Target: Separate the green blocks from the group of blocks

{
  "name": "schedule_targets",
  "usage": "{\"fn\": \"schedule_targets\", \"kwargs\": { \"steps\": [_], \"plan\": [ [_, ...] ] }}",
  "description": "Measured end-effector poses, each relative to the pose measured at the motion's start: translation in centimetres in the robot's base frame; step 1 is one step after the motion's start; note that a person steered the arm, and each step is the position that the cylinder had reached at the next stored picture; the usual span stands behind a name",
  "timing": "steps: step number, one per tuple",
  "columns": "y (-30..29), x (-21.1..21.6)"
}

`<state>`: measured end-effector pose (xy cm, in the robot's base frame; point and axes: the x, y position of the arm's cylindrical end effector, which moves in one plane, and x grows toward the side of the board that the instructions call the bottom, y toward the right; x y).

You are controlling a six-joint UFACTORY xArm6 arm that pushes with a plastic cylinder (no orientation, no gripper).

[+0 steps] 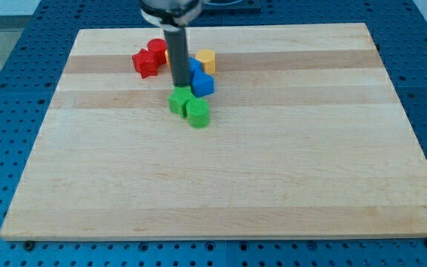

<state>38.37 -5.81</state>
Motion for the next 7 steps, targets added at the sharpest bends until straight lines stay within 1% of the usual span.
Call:
{"fn": "schedule_targets", "kwargs": {
  "steps": [1,2,3,4,5,6,7],
  "plan": [
    [0.7,3.3],
    [0.7,4.0],
    [0.7,7.2],
    [0.7,7.1],
    [4.2,5.8],
    [9.1,3.8],
    [8.2,0.6]
  ]
}}
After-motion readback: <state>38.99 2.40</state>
